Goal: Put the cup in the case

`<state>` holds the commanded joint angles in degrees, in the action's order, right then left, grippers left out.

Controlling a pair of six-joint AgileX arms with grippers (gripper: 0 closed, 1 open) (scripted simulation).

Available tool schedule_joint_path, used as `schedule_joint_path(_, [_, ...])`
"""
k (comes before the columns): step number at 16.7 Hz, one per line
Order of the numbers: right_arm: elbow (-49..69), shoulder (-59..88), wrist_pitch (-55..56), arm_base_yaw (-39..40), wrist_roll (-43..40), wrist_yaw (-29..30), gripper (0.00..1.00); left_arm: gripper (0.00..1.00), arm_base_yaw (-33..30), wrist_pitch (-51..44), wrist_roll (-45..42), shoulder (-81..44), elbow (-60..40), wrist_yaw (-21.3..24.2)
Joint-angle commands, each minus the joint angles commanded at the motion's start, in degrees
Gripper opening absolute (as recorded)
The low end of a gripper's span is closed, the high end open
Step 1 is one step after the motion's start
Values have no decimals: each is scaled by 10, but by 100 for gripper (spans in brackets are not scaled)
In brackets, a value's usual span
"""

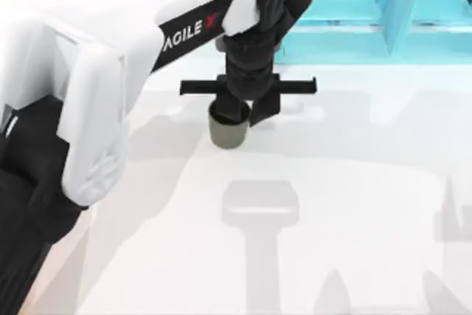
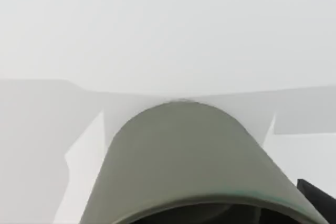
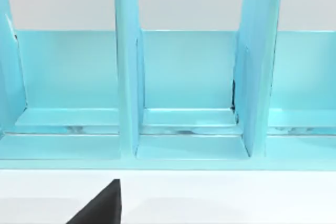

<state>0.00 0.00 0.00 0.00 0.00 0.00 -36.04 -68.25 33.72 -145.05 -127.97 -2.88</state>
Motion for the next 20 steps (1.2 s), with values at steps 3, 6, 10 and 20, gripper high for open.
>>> schedule_joint_path(3, [0, 0, 0, 0, 0, 0, 100, 0, 33, -6, -31, 34, 24, 5])
schedule_joint_path(6, [0, 0, 0, 0, 0, 0, 100, 0, 107, -17, -100, 108, 78, 15])
schedule_joint_path(10, [0, 0, 0, 0, 0, 0, 100, 0, 236, -40, -227, 239, 183, 35])
schedule_joint_path(20, [0, 0, 0, 0, 0, 0, 100, 0, 489, -84, -476, 476, 404, 70])
